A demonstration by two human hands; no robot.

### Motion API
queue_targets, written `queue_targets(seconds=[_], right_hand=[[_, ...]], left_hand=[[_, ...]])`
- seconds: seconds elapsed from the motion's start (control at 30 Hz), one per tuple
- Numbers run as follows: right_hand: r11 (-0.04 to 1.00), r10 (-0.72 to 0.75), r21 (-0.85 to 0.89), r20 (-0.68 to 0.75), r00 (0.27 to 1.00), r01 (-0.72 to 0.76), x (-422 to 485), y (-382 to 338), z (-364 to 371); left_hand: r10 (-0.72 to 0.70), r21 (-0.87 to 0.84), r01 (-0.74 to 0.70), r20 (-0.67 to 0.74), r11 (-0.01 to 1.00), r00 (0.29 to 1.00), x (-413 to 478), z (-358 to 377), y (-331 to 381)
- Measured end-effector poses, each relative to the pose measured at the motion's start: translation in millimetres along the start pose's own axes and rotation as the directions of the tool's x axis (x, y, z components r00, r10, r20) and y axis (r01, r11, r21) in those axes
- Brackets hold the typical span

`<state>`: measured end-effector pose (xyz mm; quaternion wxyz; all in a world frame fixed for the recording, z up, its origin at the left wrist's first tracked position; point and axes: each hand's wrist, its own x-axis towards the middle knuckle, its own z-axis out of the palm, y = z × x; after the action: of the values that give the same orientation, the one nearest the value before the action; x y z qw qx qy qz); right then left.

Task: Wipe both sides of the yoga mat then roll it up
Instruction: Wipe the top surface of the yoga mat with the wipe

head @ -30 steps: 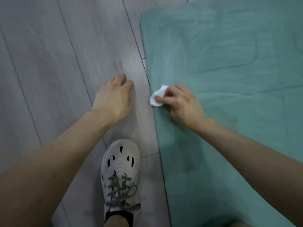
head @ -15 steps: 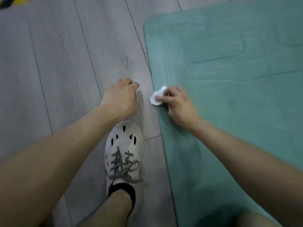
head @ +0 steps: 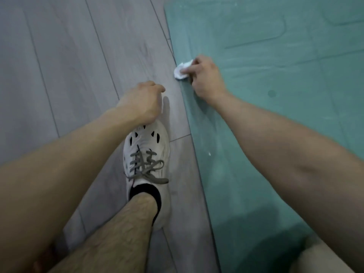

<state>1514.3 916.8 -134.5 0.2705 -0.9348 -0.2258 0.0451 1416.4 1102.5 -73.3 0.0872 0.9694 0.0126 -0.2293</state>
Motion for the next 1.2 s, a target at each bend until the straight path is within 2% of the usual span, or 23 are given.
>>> queue_targets(seconds=[0.07, 0.13, 0.27, 0.37, 0.47, 0.53, 0.6, 0.7, 0.83, 0.9, 1.0, 1.07, 1.2], right_hand=[[0.999, 0.02, -0.036, 0.023, 1.0, -0.02, 27, -1, 1], [0.999, -0.01, -0.035, 0.018, 1.0, 0.011, 11, -1, 1], [0.996, -0.029, 0.081, 0.004, 1.0, 0.028, -122, 4, 1], [0.987, -0.076, 0.15, 0.119, 0.99, 0.058, -246, 5, -8], [0.978, -0.163, 0.165, 0.227, 0.96, 0.127, -309, 7, -17], [0.974, -0.199, 0.16, 0.251, 0.947, 0.162, -297, 9, -16], [0.967, -0.221, 0.175, 0.215, 0.951, 0.185, -247, 12, -14], [0.988, -0.039, 0.152, 0.126, 0.991, 0.02, -128, 24, -12], [0.975, 0.221, -0.006, 0.126, 0.967, -0.222, 15, 31, -16], [0.979, 0.205, -0.026, 0.138, 0.969, -0.203, 42, 31, -20], [0.995, 0.057, -0.081, 0.089, 0.994, -0.05, 16, 32, -25], [0.999, 0.039, -0.029, 0.042, 0.998, -0.038, -33, 34, -26], [0.998, -0.022, 0.068, 0.084, 0.996, 0.016, -176, 39, -28]], left_hand=[[-0.006, -0.005, 0.006, -0.014, 1.0, 1.0, 0, -1, -4], [-0.007, 0.0, 0.007, -0.021, 1.0, 1.0, -2, -1, -5], [0.015, -0.031, -0.015, -0.003, 0.999, 1.0, 1, -2, 7], [0.074, -0.05, -0.074, -0.006, 0.996, 0.997, 7, -1, 24], [0.138, -0.033, -0.138, -0.014, 0.99, 0.99, 10, 5, 38], [0.17, -0.02, -0.17, -0.004, 0.985, 0.985, 9, 10, 44], [0.188, -0.018, -0.188, 0.004, 0.982, 0.982, 7, 12, 48], [0.179, -0.005, -0.179, 0.002, 0.984, 0.984, 3, 14, 50], [0.148, 0.003, -0.148, -0.036, 0.989, 0.988, -3, 16, 39], [0.133, 0.0, -0.133, -0.044, 0.991, 0.99, -5, 20, 32], [0.135, 0.016, -0.134, -0.052, 0.991, 0.99, -6, 22, 27], [0.141, 0.023, -0.139, -0.053, 0.99, 0.989, -7, 22, 30], [0.177, 0.05, -0.173, -0.081, 0.984, 0.981, 2, 21, 40]])
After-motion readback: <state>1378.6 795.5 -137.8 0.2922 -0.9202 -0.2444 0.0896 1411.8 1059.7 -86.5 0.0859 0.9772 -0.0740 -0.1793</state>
